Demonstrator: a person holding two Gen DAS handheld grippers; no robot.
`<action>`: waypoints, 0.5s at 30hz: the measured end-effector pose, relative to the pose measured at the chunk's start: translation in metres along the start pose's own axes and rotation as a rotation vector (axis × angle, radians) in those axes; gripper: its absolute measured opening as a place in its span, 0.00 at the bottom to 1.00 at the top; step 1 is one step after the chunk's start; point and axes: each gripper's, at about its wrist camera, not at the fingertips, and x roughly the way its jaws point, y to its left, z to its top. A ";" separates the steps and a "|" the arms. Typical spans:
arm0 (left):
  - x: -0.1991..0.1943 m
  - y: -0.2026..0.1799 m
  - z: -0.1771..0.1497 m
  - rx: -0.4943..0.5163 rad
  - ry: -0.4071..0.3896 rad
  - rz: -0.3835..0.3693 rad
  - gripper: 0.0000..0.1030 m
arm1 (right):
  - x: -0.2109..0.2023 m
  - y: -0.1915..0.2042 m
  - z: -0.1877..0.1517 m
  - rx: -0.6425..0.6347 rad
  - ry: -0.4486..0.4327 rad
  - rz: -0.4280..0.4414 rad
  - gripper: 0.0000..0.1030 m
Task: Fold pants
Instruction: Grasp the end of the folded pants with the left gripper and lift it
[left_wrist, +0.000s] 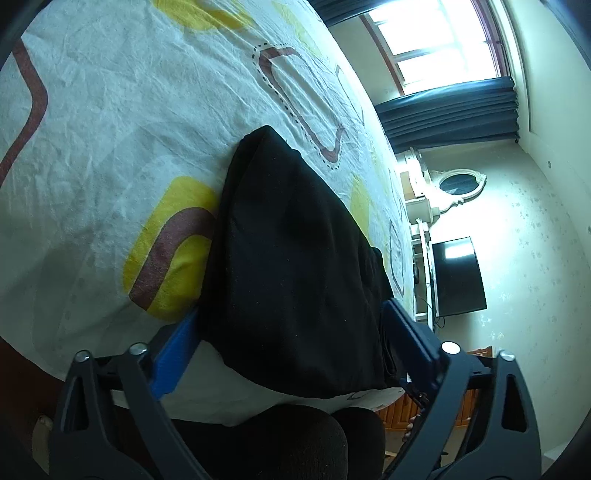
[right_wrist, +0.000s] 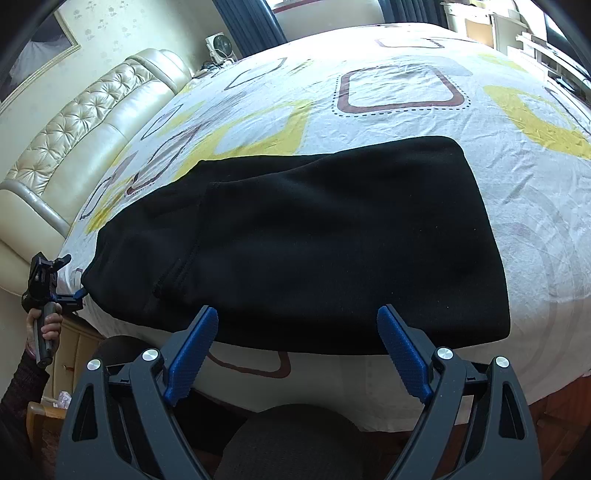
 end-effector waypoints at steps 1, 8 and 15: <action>0.002 -0.001 0.000 0.009 0.004 0.031 0.57 | 0.000 0.000 0.000 -0.001 0.001 -0.001 0.84; 0.019 0.024 0.002 -0.141 0.049 0.049 0.38 | 0.000 0.000 0.001 0.002 0.002 0.001 0.84; 0.014 0.035 0.002 -0.270 0.043 -0.063 0.16 | -0.001 -0.002 0.002 0.024 0.012 0.017 0.84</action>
